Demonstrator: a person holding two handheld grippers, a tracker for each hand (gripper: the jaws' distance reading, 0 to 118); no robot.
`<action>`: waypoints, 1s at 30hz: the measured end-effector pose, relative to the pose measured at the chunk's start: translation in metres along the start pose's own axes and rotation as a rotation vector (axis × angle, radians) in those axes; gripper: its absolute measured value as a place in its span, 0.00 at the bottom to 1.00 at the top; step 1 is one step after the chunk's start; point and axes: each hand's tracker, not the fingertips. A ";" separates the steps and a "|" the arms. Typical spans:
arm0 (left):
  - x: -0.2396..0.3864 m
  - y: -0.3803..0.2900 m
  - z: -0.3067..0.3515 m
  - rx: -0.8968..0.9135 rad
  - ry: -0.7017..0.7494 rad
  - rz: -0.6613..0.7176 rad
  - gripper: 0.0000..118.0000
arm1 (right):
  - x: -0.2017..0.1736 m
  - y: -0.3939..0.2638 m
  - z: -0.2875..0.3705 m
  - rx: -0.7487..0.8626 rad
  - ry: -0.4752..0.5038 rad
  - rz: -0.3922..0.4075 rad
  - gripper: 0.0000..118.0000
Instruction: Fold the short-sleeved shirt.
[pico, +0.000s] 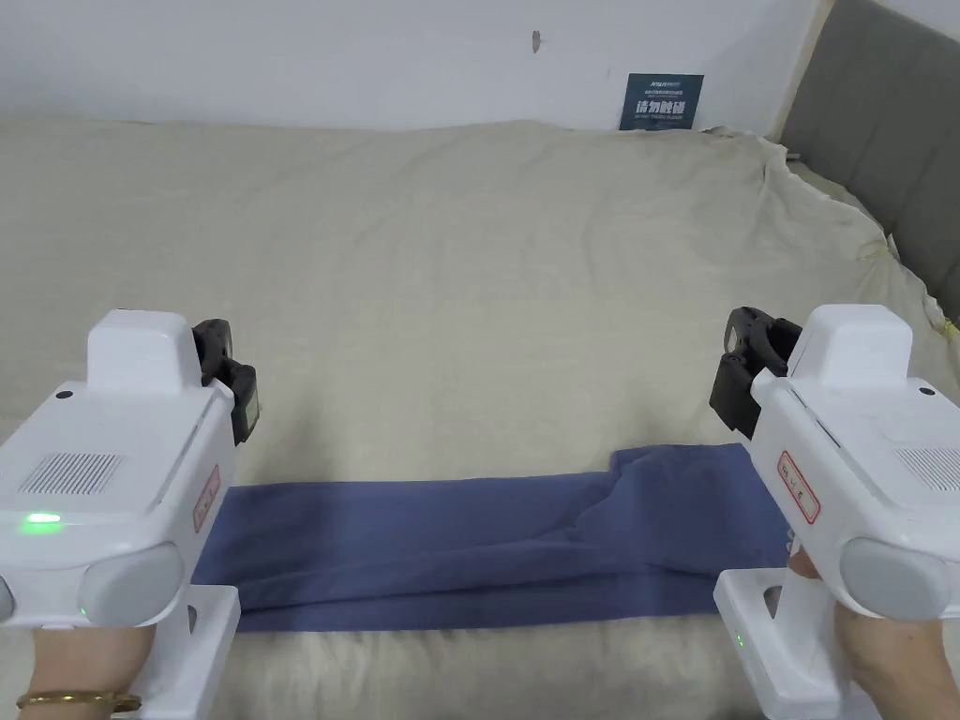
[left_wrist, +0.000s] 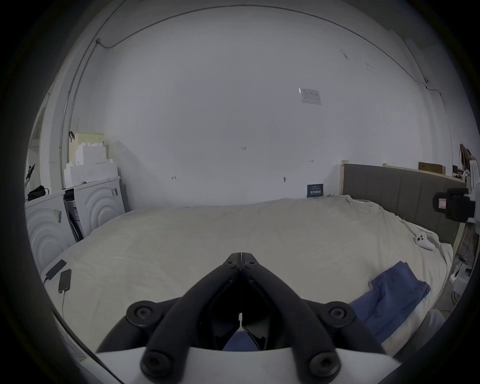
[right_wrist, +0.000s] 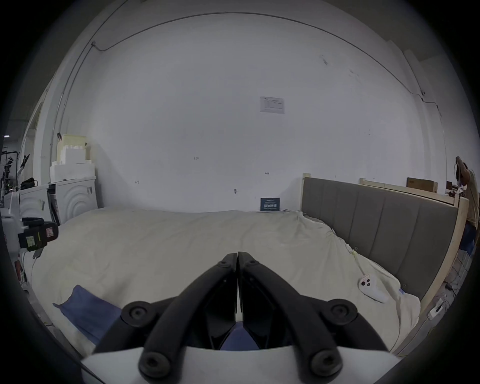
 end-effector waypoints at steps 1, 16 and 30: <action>0.001 -0.002 -0.001 -0.001 0.006 -0.014 0.00 | -0.001 0.000 0.001 0.000 0.003 -0.002 0.00; -0.041 0.006 -0.018 -0.071 -0.030 0.208 0.16 | 0.013 -0.003 -0.014 -0.033 0.001 -0.029 0.00; -0.189 -0.077 -0.082 -0.657 -0.412 0.725 1.00 | 0.003 -0.002 -0.016 -0.079 -0.022 -0.048 0.00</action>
